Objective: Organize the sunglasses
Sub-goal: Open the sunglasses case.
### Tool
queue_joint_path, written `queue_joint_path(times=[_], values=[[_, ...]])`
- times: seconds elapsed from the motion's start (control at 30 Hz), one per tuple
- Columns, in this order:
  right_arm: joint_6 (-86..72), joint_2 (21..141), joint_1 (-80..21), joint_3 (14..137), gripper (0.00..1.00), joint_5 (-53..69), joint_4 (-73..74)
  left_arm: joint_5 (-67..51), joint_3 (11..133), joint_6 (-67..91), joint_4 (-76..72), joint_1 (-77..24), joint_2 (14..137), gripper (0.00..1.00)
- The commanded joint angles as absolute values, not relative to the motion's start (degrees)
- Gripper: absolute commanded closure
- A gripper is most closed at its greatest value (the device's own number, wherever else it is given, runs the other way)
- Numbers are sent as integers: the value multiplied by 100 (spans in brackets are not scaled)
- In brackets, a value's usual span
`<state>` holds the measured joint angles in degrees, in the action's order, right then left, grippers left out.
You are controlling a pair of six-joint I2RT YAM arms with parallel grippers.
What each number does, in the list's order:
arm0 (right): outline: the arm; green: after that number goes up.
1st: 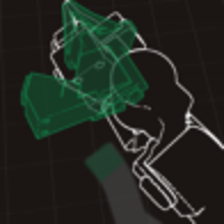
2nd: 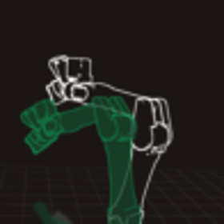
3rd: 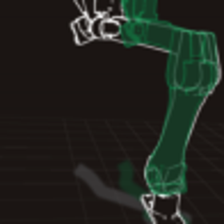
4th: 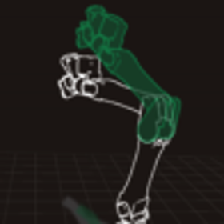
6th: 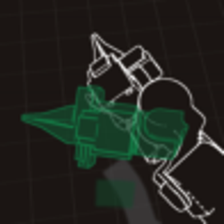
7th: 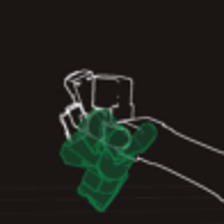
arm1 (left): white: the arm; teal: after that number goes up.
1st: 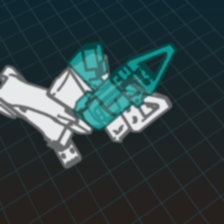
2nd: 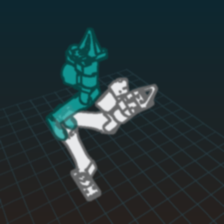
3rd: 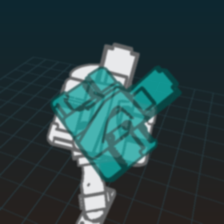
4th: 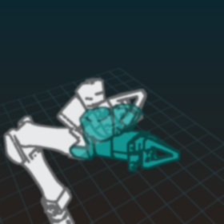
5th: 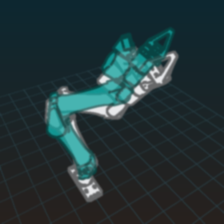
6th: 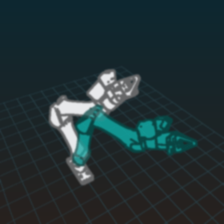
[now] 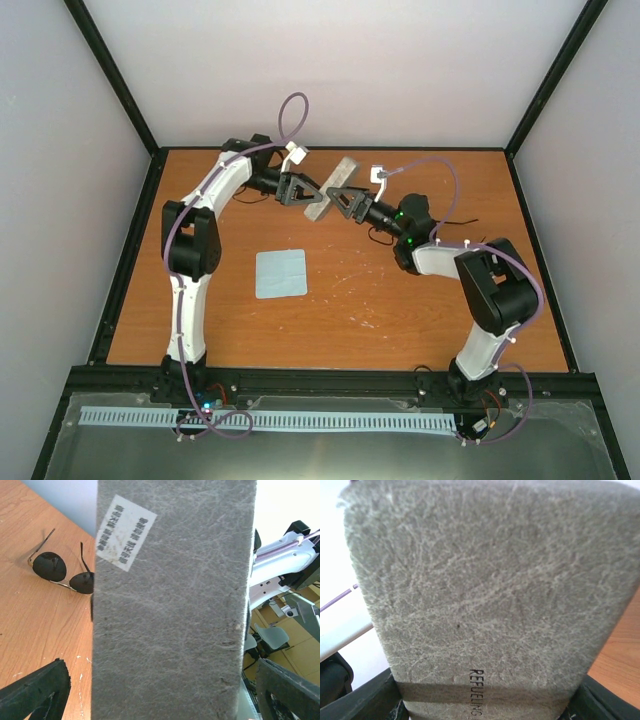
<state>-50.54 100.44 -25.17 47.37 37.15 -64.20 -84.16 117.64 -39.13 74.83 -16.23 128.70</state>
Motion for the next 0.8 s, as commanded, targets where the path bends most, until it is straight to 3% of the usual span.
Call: queue_joint_path(times=[0.0, 0.27, 0.3, 0.43, 0.5, 0.77], values=[[-4822, 9675, -2527, 4710, 69, 3837, -6466, -8317, 11984, -3892, 7516, -1617, 12817, 0], [-4940, 9672, -2533, 4829, 77, 4125, -6499, -7828, 11719, -3903, 7297, -1626, 12902, 0], [-4927, 9692, -2532, 4874, 83, 4197, -6480, -7744, 11716, -3907, 7274, -1626, 12917, 1], [-4894, 9719, -2531, 5032, 89, 4518, -6314, -7492, 11760, -3839, 7123, -1619, 12983, 1], [-4900, 9692, -2529, 5045, 97, 4619, -6278, -7486, 11815, -3807, 7095, -1590, 13066, 0], [-4842, 9317, -2536, 4926, 97, 4876, -6011, -7326, 12429, -3972, 7386, -1307, 13655, 1]])
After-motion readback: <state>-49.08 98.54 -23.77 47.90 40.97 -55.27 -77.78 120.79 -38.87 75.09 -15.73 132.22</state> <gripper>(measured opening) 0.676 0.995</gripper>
